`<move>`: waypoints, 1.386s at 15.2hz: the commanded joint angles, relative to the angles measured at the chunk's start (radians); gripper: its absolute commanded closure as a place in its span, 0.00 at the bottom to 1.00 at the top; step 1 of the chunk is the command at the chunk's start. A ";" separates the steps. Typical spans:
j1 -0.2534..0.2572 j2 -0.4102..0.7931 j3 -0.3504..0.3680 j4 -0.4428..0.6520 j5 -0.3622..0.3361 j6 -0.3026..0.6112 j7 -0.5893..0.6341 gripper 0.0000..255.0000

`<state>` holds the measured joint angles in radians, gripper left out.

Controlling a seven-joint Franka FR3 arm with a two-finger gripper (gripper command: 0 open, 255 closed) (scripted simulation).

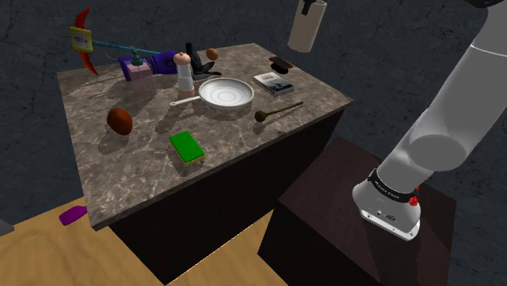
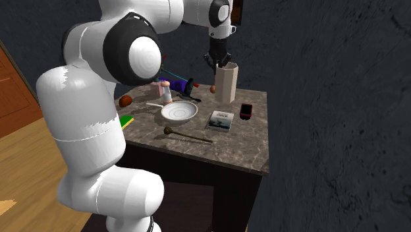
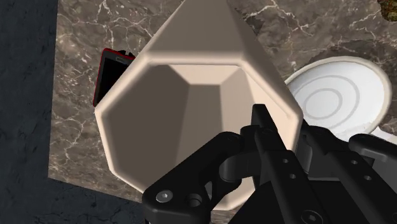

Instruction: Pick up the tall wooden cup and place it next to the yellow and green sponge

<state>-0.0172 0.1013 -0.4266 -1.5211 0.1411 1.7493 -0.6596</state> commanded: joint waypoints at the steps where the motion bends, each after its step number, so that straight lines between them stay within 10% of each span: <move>1: 0.035 -0.029 0.023 -0.054 -0.021 0.036 0.056 1.00; 21: 0.271 0.036 0.222 -0.145 -0.089 0.218 0.494 1.00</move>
<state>0.2432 0.1323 -0.2123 -1.6684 0.0552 1.9631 -0.1874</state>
